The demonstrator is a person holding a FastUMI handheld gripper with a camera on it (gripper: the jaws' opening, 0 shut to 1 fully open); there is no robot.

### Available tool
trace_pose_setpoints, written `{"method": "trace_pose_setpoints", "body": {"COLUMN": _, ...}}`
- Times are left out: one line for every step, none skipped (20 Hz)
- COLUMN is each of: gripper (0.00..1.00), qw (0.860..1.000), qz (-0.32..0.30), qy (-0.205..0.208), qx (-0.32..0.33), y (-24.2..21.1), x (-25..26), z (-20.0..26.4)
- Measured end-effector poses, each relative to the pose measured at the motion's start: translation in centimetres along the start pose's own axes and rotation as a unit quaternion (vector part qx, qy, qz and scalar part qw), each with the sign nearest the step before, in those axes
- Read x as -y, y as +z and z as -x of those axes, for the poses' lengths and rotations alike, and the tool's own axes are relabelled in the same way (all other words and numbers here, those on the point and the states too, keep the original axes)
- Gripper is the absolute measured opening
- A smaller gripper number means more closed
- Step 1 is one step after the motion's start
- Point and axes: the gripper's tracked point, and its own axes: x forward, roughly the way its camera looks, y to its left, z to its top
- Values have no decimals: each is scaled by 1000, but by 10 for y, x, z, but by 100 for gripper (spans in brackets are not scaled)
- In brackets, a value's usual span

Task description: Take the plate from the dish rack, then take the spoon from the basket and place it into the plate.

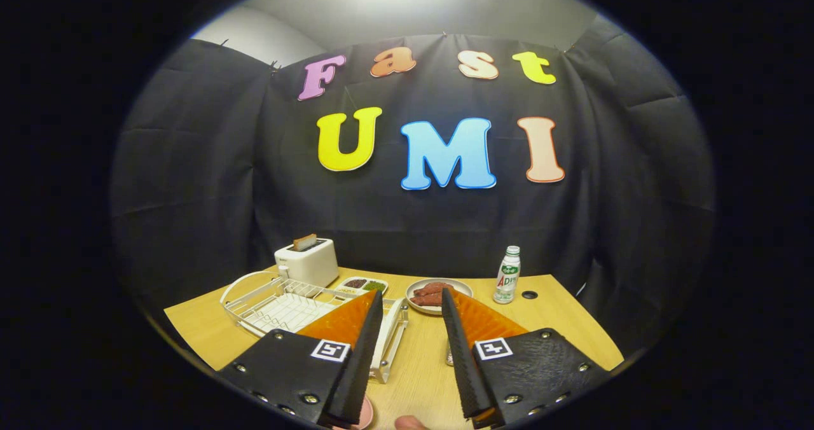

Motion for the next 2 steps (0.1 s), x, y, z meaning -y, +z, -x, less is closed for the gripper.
{"method": "trace_pose_setpoints", "body": {"gripper": 57, "qw": 1000, "qz": -3, "qy": -8, "qx": 6, "y": 5, "x": 4, "z": -1}}
{"method": "trace_pose_setpoints", "body": {"gripper": 62, "qw": 1000, "qz": -8, "qy": -13, "qx": 13, "y": 14, "x": 6, "z": 6}}
